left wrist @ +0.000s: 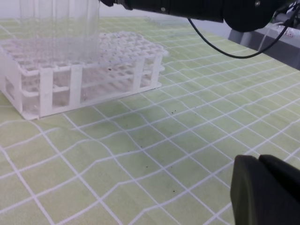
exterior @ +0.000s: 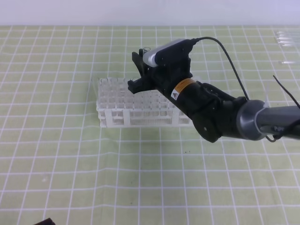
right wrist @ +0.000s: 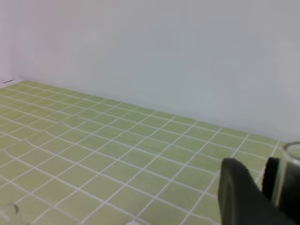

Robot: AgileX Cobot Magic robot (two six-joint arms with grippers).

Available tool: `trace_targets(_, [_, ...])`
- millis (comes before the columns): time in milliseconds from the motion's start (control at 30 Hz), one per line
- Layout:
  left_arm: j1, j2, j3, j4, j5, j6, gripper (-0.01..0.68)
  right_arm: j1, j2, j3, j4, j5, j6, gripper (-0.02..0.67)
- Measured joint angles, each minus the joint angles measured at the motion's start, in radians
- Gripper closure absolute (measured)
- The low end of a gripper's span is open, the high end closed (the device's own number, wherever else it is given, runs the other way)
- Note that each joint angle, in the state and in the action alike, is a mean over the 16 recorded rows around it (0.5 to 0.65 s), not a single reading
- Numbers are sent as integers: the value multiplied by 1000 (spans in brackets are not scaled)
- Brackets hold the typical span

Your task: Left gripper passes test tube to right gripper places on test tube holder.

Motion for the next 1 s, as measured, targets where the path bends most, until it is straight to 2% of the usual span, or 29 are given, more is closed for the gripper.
trace_targets(633, [0,-5,3,0,-1,1,675,0,-50,11,-26,-8,6,564])
trace_targets(1000, [0,-1,0,0,2,1,675,3,-76,72,-44,-29,9,564])
